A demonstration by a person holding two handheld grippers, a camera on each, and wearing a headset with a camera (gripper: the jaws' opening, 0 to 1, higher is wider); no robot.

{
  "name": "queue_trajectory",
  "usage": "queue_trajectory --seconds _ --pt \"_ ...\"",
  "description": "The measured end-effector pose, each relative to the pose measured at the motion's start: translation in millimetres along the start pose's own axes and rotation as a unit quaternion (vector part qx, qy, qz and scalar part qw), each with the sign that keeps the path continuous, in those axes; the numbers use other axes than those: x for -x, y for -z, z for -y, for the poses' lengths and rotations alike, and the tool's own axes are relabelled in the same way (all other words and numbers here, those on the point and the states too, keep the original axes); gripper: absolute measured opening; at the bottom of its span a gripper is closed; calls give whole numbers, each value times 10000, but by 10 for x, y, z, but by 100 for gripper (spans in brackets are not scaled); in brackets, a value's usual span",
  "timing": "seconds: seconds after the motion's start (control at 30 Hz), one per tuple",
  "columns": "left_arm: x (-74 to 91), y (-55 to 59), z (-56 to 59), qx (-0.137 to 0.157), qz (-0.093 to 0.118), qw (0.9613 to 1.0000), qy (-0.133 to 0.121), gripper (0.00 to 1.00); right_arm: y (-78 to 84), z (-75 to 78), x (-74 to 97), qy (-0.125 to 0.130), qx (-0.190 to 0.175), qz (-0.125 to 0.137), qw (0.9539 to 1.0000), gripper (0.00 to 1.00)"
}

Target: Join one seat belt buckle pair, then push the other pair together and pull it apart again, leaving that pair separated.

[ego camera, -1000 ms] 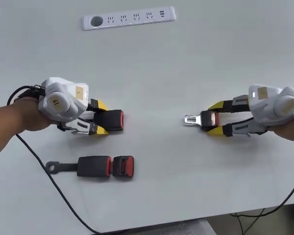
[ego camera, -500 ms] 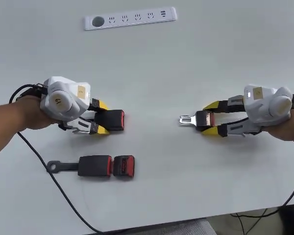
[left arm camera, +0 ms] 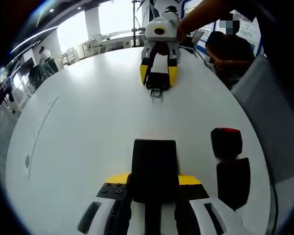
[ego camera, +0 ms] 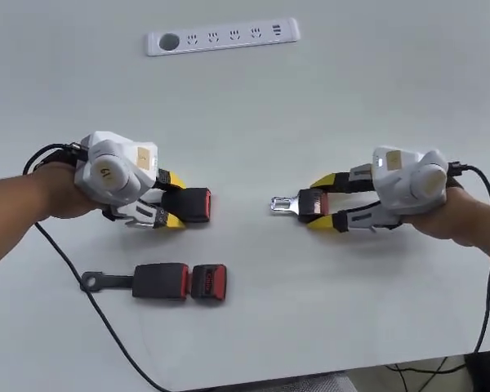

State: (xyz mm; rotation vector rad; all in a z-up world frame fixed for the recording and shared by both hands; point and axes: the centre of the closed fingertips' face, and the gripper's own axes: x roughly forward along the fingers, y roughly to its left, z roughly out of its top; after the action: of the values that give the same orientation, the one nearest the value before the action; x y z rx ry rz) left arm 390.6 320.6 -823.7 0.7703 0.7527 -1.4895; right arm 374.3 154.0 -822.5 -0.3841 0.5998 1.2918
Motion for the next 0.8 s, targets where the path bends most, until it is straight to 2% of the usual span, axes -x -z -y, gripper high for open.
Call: queue_trajectory --seconds 0.2,0.4,0.57,0.8 --pt "-5 -1 -4 -1 -18 10000 0 34 -145 14 -194 -18 32 59 10000 35" --pt "-7 -1 -1 -16 -4 10000 2 34 -289 -67 -402 -135 168 28 9998 35" --pt "-11 0 -2 -30 -19 10000 13 34 -342 -73 -529 -139 236 83 9996 35" --pt "-14 -9 6 -82 -47 10000 32 34 -479 -175 -684 -132 251 146 9995 35"
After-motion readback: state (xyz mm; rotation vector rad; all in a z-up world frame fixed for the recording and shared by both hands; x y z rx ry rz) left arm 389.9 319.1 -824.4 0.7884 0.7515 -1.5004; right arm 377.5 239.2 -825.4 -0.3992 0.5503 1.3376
